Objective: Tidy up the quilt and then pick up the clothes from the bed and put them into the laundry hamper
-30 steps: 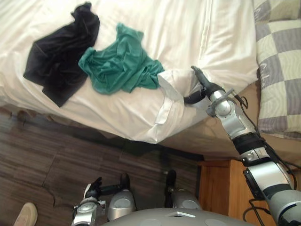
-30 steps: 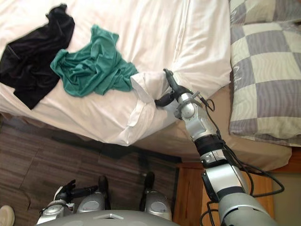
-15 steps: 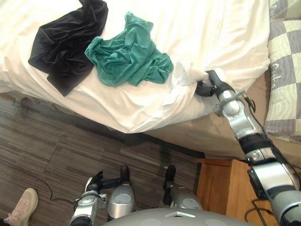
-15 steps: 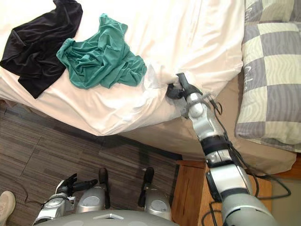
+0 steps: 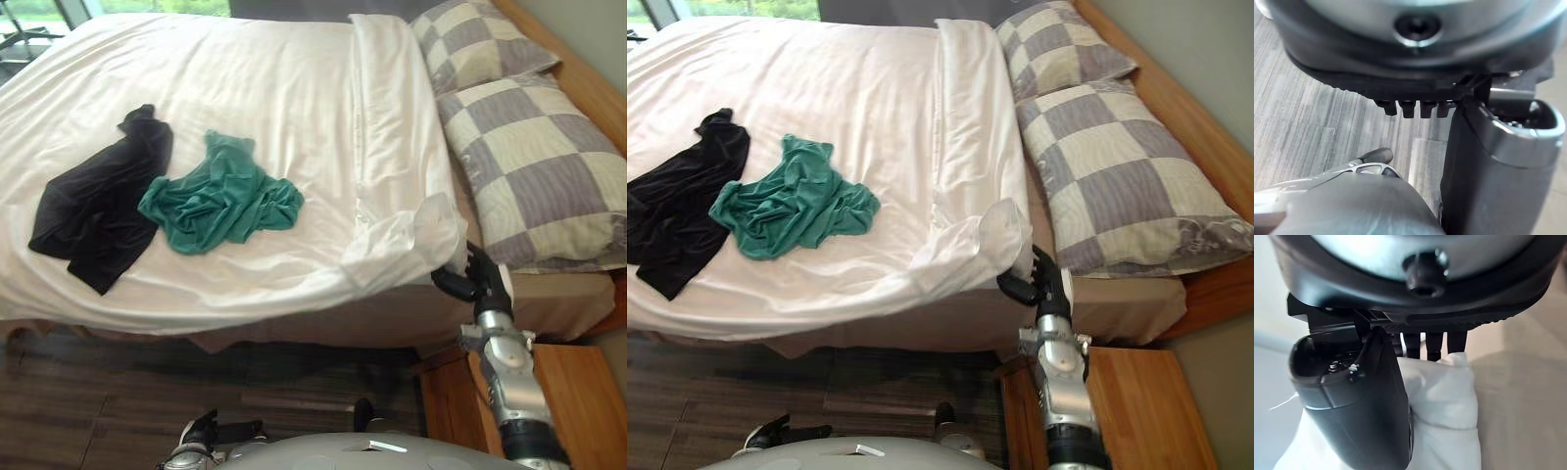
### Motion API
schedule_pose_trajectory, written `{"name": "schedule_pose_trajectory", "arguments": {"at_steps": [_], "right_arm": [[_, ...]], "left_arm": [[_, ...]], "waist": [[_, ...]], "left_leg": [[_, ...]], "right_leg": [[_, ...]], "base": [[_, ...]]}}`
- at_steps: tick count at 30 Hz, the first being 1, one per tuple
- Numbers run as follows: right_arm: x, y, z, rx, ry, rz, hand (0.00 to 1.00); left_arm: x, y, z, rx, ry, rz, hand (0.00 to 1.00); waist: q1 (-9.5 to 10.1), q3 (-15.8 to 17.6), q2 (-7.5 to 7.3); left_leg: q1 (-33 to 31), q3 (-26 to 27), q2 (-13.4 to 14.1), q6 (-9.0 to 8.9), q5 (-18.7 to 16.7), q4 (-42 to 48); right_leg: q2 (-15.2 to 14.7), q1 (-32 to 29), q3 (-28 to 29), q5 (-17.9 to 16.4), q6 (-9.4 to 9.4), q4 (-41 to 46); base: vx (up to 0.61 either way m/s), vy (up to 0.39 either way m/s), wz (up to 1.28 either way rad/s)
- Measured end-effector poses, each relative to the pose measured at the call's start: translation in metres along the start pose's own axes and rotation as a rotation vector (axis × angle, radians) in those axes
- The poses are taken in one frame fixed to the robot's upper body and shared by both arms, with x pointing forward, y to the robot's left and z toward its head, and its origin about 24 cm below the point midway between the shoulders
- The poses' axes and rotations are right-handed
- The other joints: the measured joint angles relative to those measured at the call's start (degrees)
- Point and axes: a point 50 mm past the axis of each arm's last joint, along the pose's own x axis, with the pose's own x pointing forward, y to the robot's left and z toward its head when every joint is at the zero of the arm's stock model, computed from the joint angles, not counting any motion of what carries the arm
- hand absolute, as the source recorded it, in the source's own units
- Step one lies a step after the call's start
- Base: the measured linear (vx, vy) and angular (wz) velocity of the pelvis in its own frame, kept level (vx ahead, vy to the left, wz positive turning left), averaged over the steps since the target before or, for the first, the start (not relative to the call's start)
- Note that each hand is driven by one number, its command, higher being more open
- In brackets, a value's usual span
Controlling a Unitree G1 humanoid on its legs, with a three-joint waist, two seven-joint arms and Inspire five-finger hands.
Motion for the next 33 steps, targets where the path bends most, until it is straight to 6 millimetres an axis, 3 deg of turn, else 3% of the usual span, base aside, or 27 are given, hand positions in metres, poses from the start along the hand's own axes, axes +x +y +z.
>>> {"name": "schedule_pose_trajectory", "arguments": {"at_steps": [2,6,10,11,12,14,15,17,18,20,23,24,27,29,33], "right_arm": [[-0.017,0.005,-0.027,0.121,0.062,-0.027,1.0],[-0.038,0.0,-0.054,0.234,0.114,-0.103,1.0],[-0.061,-0.034,-0.076,0.366,0.17,-0.299,1.0],[-0.073,-0.056,-0.084,0.434,0.181,-0.425,1.0],[-0.077,-0.067,-0.084,0.47,0.173,-0.493,1.0],[-0.092,-0.119,-0.069,0.57,0.046,-0.776,1.0],[-0.096,-0.133,-0.061,0.572,-0.001,-0.832,1.0],[-0.109,-0.175,-0.022,0.524,-0.201,-0.97,1.0],[-0.111,-0.182,-0.012,0.509,-0.25,-0.986,0.0],[-0.117,-0.195,0.023,0.456,-0.402,-0.999,0.0],[-0.108,-0.187,0.07,0.436,-0.596,-0.881,0.0],[-0.1,-0.177,0.09,0.425,-0.662,-0.781,0.0],[-0.08,-0.147,0.121,0.433,-0.753,-0.507,0.0],[-0.055,-0.102,0.14,0.514,-0.778,-0.157,0.0],[-0.033,-0.038,0.15,0.653,-0.73,0.246,0.0]], "left_arm": [[0.0,0.0,-0.005,-0.033,0.021,-0.014,1.0],[-0.002,-0.001,-0.013,-0.094,0.038,-0.032,1.0],[-0.003,-0.001,-0.021,-0.131,0.054,-0.038,1.0],[-0.004,0.001,-0.023,-0.163,0.058,-0.04,1.0],[-0.004,0.001,-0.024,-0.178,0.06,-0.039,1.0],[-0.005,0.001,-0.031,-0.251,0.073,-0.033,1.0],[-0.006,0.0,-0.032,-0.259,0.075,-0.036,1.0],[-0.007,-0.002,-0.036,-0.292,0.084,-0.042,1.0],[-0.006,-0.002,-0.035,-0.299,0.081,-0.044,1.0],[-0.005,-0.005,-0.03,-0.311,0.069,-0.056,1.0],[-0.005,-0.01,-0.029,-0.33,0.067,-0.082,1.0],[-0.005,-0.012,-0.027,-0.317,0.068,-0.092,1.0],[-0.005,-0.013,-0.026,-0.299,0.078,-0.096,1.0],[-0.004,-0.014,-0.025,-0.28,0.091,-0.088,1.0],[-0.003,-0.019,-0.023,-0.245,0.099,-0.099,1.0]], "waist": [[0.03,-1.0,0.06],[0.1,-2.6,0.48],[0.17,-3.4,1.13],[-0.07,-3.6,1.31],[-0.19,-3.7,1.36],[-0.43,-4.2,1.84],[-0.8,-4.4,2.04],[-2.26,-4.5,2.52],[-2.59,-4.5,2.51],[-3.1,-4.7,2.24],[-3.21,-4.7,1.56],[-3.17,-4.7,1.53],[-3.16,-4.8,1.54],[-2.82,-4.9,1.8],[-1.14,-5.1,2.93]], "left_leg": [[1.3,1.7,0.8,-0.45,-0.6,-0.1],[3.1,3.9,1.3,-1.06,-1.8,0.0],[4.0,6.7,1.8,-1.73,-3.1,0.5],[4.0,7.8,2.0,-1.93,-3.2,0.5],[4.1,8.1,2.1,-2.12,-3.4,0.5],[5.1,10.1,2.3,-2.58,-4.0,0.5],[5.2,10.2,2.3,-2.64,-4.1,0.5],[6.0,11.2,2.4,-2.77,-4.2,0.5],[6.0,11.3,2.5,-2.81,-4.2,0.6],[6.0,11.5,2.8,-2.87,-4.3,0.7],[5.6,11.7,3.5,-3.22,-4.8,2.1],[5.4,11.5,3.6,-3.25,-4.8,2.6],[4.4,10.7,3.8,-3.15,-4.9,3.4],[3.6,9.5,4.0,-2.98,-4.7,3.6],[2.7,7.3,3.8,-2.55,-4.0,3.1]], "right_leg": [[0.6,0.5,1.0,-0.5,-0.15,0.1],[1.0,1.2,2.3,-1.3,-0.23,0.4],[1.7,1.1,4.0,-1.6,-0.52,0.4],[1.9,0.8,4.3,-1.7,-0.58,0.5],[2.1,0.7,4.6,-1.7,-0.61,0.5],[2.7,0.6,6.2,-2.1,-0.53,0.5],[2.7,0.7,6.2,-2.3,-0.47,0.5],[2.8,0.7,6.5,-3.3,-0.29,1.8],[2.9,0.7,6.5,-3.5,-0.32,2.0],[3.2,0.1,6.7,-3.9,-0.34,2.8],[3.6,-0.2,6.9,-3.9,-0.36,3.3],[3.6,-0.2,6.8,-3.9,-0.36,3.4],[3.5,-0.4,6.3,-3.9,-0.29,3.4],[3.3,-0.4,5.3,-3.8,-0.28,3.4],[2.9,-0.3,3.6,-3.8,-0.33,3.2]], "base": [[0.03,-0.032,-0.29],[0.03,-0.021,-0.24],[0.02,-0.021,-0.27],[0.01,-0.043,-0.25],[0.01,-0.055,-0.32],[0.01,-0.042,-0.33],[0.02,-0.045,-0.16],[0.01,-0.04,-0.07],[-0.03,-0.032,-0.04],[-0.05,-0.037,-0.07],[-0.06,-0.033,-0.06],[-0.07,-0.029,0.04],[-0.08,-0.016,0.12],[-0.07,-0.021,0.22],[-0.03,-0.022,0.28]]}}
